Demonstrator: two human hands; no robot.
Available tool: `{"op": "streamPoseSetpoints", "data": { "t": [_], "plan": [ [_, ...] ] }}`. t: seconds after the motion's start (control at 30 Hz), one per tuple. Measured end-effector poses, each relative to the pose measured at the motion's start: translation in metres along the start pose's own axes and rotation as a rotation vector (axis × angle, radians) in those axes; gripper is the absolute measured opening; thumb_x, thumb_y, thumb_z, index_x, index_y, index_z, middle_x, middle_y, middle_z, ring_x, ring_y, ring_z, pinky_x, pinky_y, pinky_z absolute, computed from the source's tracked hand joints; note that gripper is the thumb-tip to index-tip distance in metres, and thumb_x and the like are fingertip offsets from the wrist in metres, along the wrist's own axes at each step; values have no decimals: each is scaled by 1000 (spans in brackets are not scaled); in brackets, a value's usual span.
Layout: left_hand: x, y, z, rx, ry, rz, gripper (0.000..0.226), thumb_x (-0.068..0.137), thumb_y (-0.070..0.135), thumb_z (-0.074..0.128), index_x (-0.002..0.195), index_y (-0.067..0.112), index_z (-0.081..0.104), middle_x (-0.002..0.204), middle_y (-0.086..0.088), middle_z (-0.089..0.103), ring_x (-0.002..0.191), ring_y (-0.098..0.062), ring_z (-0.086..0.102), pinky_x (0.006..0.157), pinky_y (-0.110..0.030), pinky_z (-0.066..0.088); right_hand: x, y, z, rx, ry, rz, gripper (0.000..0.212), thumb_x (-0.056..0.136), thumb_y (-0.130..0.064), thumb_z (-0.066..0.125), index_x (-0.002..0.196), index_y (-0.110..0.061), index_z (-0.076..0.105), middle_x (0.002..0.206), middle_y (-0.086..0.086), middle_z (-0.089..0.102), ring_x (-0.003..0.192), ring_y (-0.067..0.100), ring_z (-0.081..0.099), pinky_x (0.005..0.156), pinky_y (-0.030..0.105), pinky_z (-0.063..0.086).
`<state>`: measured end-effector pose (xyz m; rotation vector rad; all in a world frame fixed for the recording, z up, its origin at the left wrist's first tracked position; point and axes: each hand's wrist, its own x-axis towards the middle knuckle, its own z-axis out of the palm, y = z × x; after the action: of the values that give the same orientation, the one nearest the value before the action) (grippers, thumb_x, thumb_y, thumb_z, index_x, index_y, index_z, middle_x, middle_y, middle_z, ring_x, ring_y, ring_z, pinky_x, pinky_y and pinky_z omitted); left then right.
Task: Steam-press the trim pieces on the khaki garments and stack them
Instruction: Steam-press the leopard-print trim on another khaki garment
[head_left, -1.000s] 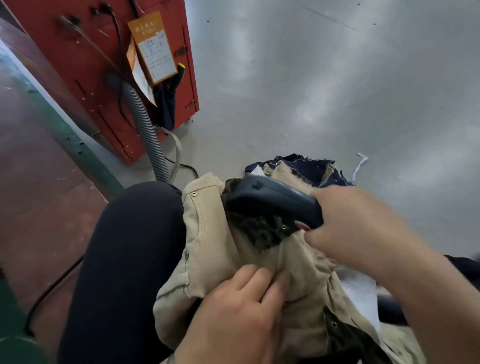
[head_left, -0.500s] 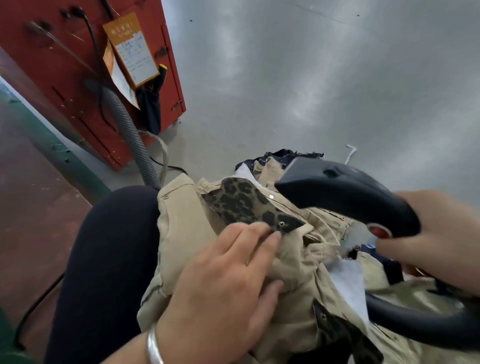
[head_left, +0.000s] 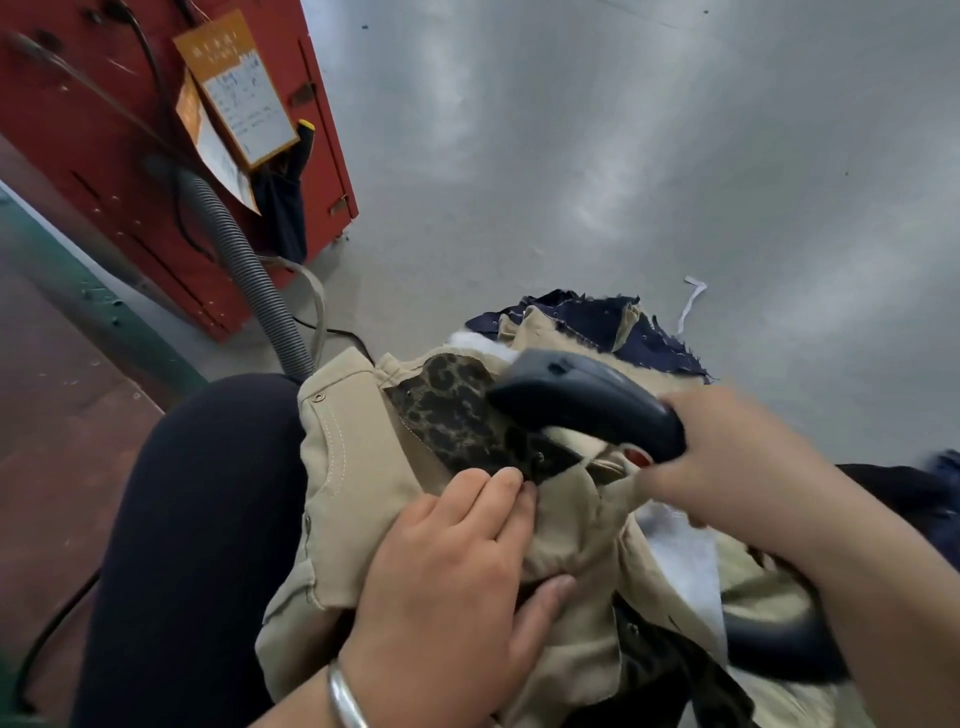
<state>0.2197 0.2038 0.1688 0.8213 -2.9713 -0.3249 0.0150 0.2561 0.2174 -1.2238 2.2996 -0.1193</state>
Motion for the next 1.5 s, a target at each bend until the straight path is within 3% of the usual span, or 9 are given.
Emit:
{"op": "streamPoseSetpoints", "data": {
  "t": [0.1,0.3,0.57,0.7,0.87,0.93,1.0,1.27,1.5],
  "plan": [
    [-2,1,-1,-12,-4,-18,65,80,61,47,121,15,66,123,1,63,108,-18,59,82,-31,53,18,-9,-3,75,61,-40,8,81,-22,69,84,-21,62,66,4,66,61,24,66,60,38,58],
    [-9,2,2,-64,25,-37,62,82,59,44,120,16,67,122,1,63,110,-17,61,85,-31,54,-7,22,-17,230,155,-38,13,65,-28,72,67,-21,61,42,-3,60,27,5,47,32,18,37],
    [-13,4,2,-89,52,8,59,80,60,47,115,18,70,117,4,65,105,-14,62,83,-26,54,-14,34,-59,320,273,70,11,64,-12,71,63,-17,62,44,6,62,34,17,59,44,26,49],
    [-13,0,4,-141,79,-5,56,80,59,48,114,20,70,116,6,65,104,-13,63,79,-25,54,-41,13,-54,222,151,46,26,52,-38,67,76,-47,64,43,2,61,30,13,55,30,29,39],
    [-13,-3,9,-156,118,50,55,78,58,51,111,20,72,114,5,67,102,-14,64,80,-23,54,-65,4,-21,-52,20,38,42,46,-50,55,86,-61,52,59,-30,60,44,6,55,41,28,39],
    [-13,-3,9,-158,109,78,55,75,58,53,109,20,73,114,6,67,102,-14,64,80,-24,54,-54,-4,-11,-120,-48,76,26,64,-40,66,84,-50,54,66,-34,60,53,-2,57,41,16,33],
    [-13,-3,9,-152,102,88,55,74,57,53,109,20,73,113,5,67,101,-14,64,79,-24,54,-36,-12,-4,-169,-33,85,15,76,-38,67,77,-35,52,61,-11,61,51,0,53,39,15,28],
    [-13,-1,7,-170,88,60,54,75,58,55,110,21,72,112,8,65,100,-14,63,76,-24,54,44,-66,-5,-137,104,-86,15,78,-18,62,74,-23,48,66,-2,53,58,16,53,49,24,33],
    [-18,0,9,-201,127,45,52,74,56,56,109,20,72,112,7,65,100,-13,63,76,-23,54,65,-52,-36,81,254,-40,10,83,-22,70,85,-19,62,70,8,67,64,28,70,62,38,59]
  ]
}}
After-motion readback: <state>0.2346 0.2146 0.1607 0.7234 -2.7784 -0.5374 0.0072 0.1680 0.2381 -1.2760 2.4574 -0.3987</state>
